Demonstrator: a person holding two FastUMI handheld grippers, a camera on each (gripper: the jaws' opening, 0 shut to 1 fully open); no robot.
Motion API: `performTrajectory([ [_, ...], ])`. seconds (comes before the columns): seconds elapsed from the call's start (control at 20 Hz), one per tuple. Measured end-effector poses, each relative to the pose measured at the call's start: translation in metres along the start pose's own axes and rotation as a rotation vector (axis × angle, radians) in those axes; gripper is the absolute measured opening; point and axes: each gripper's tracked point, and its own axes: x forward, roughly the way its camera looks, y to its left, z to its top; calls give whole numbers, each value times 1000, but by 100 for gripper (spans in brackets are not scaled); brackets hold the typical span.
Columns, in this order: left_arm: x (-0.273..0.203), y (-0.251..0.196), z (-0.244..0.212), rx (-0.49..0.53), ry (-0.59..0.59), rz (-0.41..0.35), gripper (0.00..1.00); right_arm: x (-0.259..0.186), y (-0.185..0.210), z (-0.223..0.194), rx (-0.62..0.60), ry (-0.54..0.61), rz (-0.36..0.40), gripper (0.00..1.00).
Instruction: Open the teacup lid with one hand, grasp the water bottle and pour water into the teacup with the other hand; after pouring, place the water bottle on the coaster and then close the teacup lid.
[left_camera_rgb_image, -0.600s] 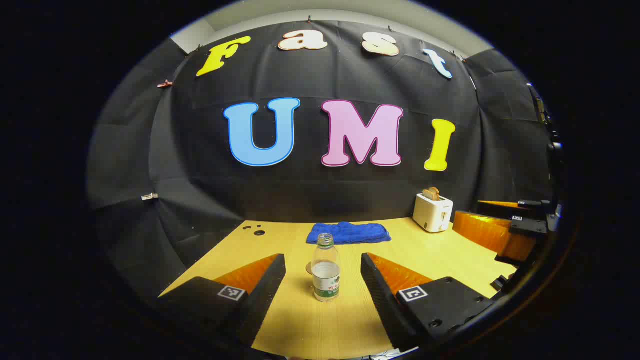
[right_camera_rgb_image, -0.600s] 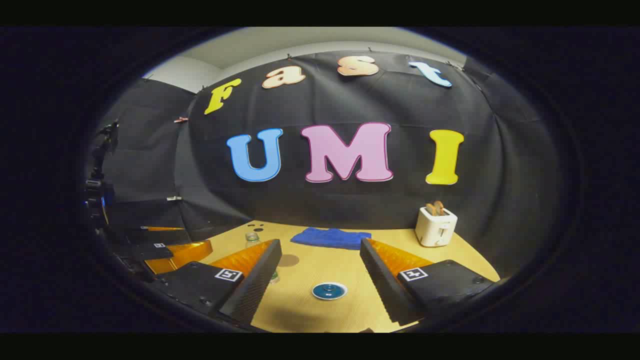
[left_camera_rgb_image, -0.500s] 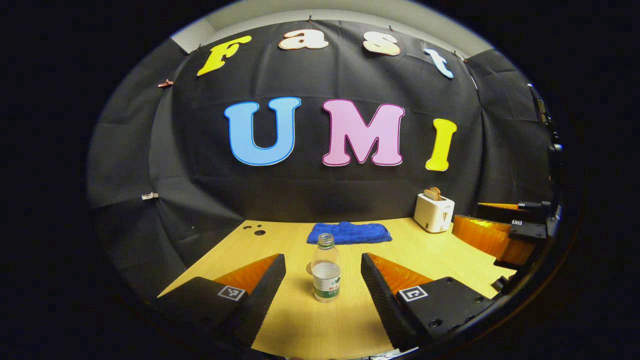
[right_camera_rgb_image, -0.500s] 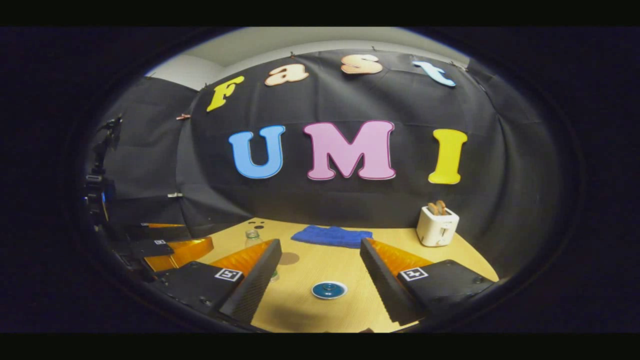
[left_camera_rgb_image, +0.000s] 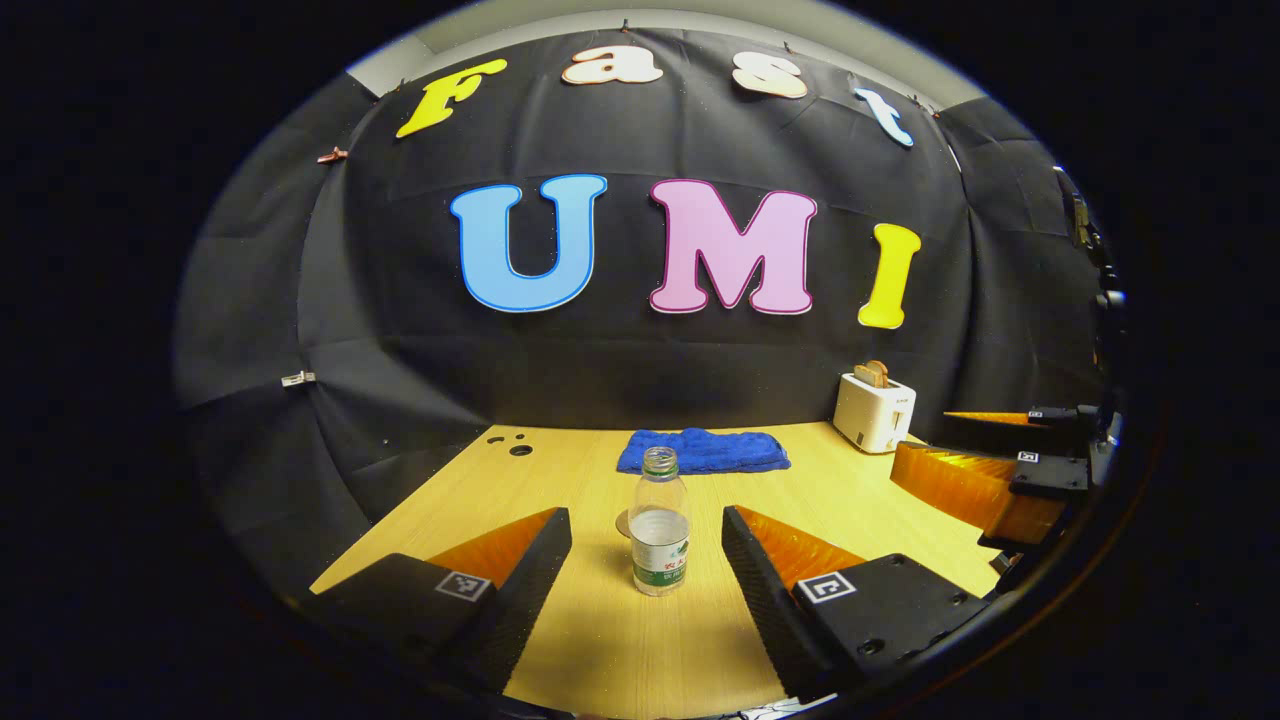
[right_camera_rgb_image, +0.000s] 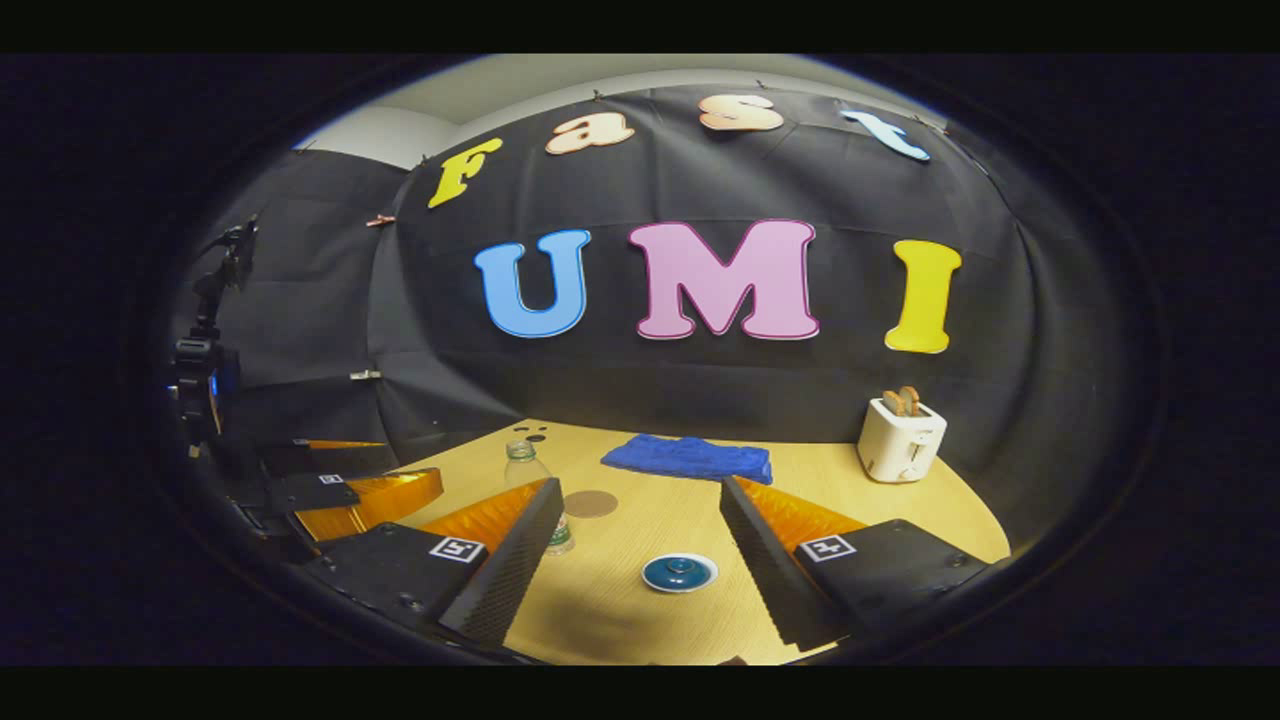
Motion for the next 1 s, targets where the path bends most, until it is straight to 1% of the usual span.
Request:
performTrajectory([
  [0.1,4,0,-4,0,10,0,95,6,-2,-4,6,9,-3,98],
  [0.15,5,1,-6,-1,15,1,98,8,-4,-7,12,15,-7,98],
  [0.2,7,1,-6,-5,21,1,95,10,-5,-9,17,21,-10,98],
  [0.3,10,3,-8,-12,26,-1,95,15,-9,-14,15,29,-18,98],
  [0.45,13,1,-15,-9,24,-10,95,27,-23,-36,8,71,-44,98],
  [0.55,24,-1,-29,-13,30,-26,95,39,-32,-50,20,85,-60,98],
  [0.7,49,-6,-63,-40,71,-56,95,60,-40,-82,51,115,-72,98],
  [0.85,70,-8,-88,-70,86,-76,95,77,-49,-118,47,133,-102,97],
  [1.0,94,-2,-104,-45,78,-78,96,89,-58,-153,43,152,-123,98],
])
